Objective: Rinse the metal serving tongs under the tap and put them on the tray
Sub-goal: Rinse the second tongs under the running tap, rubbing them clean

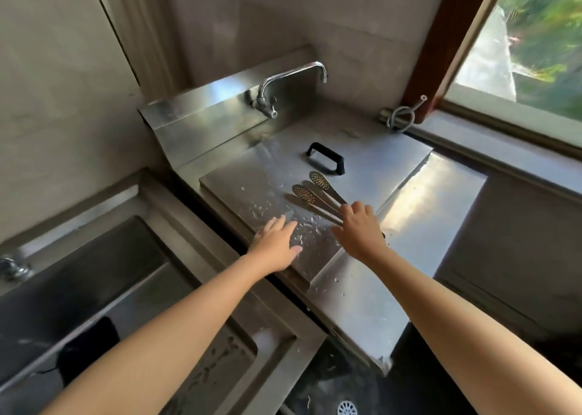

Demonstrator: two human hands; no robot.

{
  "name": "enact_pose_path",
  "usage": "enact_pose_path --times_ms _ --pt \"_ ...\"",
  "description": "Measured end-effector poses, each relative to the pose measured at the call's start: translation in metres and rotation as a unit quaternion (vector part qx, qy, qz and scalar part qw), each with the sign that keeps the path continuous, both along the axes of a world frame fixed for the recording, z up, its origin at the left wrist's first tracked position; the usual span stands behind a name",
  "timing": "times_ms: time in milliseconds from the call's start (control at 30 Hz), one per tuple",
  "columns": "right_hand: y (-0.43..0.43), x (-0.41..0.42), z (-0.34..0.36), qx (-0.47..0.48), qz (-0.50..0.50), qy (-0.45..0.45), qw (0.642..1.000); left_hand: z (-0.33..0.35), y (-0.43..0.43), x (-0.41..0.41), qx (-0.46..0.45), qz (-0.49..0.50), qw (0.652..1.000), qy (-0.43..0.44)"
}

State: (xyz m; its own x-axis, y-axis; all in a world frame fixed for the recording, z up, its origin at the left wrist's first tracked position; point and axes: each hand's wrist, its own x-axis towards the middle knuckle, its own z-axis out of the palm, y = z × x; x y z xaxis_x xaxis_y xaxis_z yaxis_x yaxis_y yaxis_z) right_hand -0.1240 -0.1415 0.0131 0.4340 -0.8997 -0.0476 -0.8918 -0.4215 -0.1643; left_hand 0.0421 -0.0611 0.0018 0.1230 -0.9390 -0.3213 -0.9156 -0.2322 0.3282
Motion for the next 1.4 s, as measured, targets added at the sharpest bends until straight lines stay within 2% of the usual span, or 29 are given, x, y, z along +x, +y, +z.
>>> enact_pose_path --times_ms 133,400,533,633,733,767,800,867,933,1000,1067,1233,1400 --pt "-0.001 -0.001 -0.014 0.004 -0.014 0.004 1.000 -0.019 0.005 0.001 0.033 -0.005 0.999 -0.025" --pt "-0.012 0.002 -0.030 -0.024 -0.039 0.006 0.999 -0.033 0.006 0.008 0.018 -0.022 0.999 -0.046" --pt "-0.016 0.006 -0.032 -0.058 -0.028 -0.032 0.997 -0.031 0.003 0.011 0.022 -0.030 0.998 -0.044" --pt "-0.009 0.015 -0.026 -0.055 -0.026 -0.096 0.994 -0.022 0.004 0.015 0.026 -0.028 0.999 -0.005" --pt "0.003 0.029 -0.013 -0.033 -0.005 -0.175 0.984 -0.003 0.003 0.021 -0.007 0.063 0.987 0.144" --pt "0.008 0.035 -0.007 -0.023 0.006 -0.198 0.980 0.005 0.004 0.025 -0.032 0.123 0.966 0.224" --pt "0.013 0.043 0.000 -0.013 0.019 -0.218 0.976 0.013 0.006 0.029 -0.064 0.187 0.930 0.309" --pt "0.024 0.061 0.011 0.007 0.049 -0.247 0.968 0.032 0.011 0.042 -0.140 0.305 0.826 0.453" --pt "0.037 0.084 0.020 0.026 0.085 -0.266 0.960 0.050 0.020 0.061 -0.210 0.385 0.711 0.550" --pt "0.051 0.109 0.029 0.049 0.117 -0.281 0.951 0.067 0.035 0.083 -0.265 0.414 0.634 0.597" --pt "0.067 0.137 0.039 0.071 0.143 -0.301 0.940 0.084 0.056 0.106 -0.311 0.415 0.589 0.620" --pt "0.111 0.214 0.069 0.126 0.231 -0.333 0.905 0.116 0.121 0.168 -0.413 0.439 0.512 0.612" --pt "0.171 0.286 0.087 0.222 0.314 -0.333 0.861 0.139 0.197 0.224 -0.481 0.477 0.463 0.572"
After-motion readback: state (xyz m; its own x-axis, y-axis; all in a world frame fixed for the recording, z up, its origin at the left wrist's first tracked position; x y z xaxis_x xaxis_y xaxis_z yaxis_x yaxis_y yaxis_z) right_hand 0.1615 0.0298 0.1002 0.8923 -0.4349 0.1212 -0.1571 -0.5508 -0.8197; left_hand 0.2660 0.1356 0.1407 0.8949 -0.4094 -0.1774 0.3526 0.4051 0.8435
